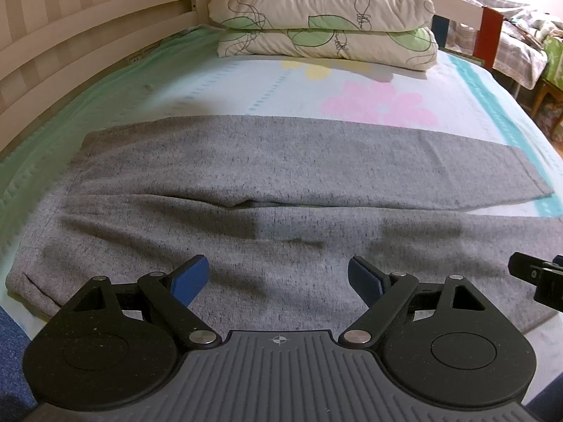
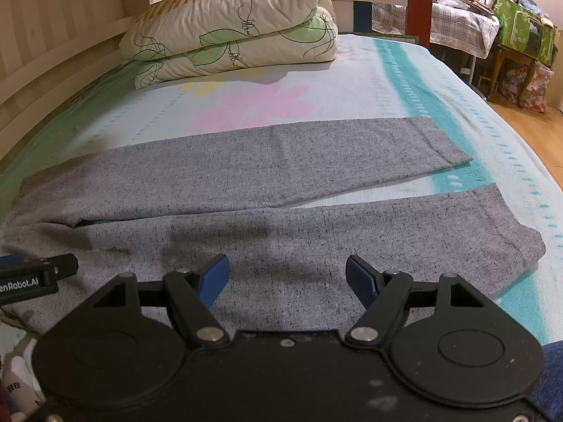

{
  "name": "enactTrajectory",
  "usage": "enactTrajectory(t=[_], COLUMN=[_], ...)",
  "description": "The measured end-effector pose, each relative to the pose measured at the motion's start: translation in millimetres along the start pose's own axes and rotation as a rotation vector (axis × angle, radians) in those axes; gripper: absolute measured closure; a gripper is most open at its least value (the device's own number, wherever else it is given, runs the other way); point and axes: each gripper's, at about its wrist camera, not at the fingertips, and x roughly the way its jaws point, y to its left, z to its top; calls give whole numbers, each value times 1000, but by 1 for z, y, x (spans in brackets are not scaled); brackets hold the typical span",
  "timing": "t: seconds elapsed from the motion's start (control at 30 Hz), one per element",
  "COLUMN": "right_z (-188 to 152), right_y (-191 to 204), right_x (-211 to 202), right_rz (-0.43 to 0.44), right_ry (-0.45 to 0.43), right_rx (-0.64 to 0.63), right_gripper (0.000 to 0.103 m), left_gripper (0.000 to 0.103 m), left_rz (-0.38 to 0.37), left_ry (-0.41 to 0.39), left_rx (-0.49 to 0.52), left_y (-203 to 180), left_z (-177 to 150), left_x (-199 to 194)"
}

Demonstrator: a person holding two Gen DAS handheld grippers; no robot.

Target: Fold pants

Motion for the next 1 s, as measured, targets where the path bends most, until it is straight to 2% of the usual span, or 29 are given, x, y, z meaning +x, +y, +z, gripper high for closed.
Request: enactTrajectory(t=[1.0], right_z=[0], right_y=[0], right_x=[1], right_rz=[1], right_ry=[2], right_rx=[2], right_gripper=[26], left_gripper=[17], left_rz=[0], left_ry=[20], left_rx=[13], left_y=[-1], left_z=[0], left_x=[3])
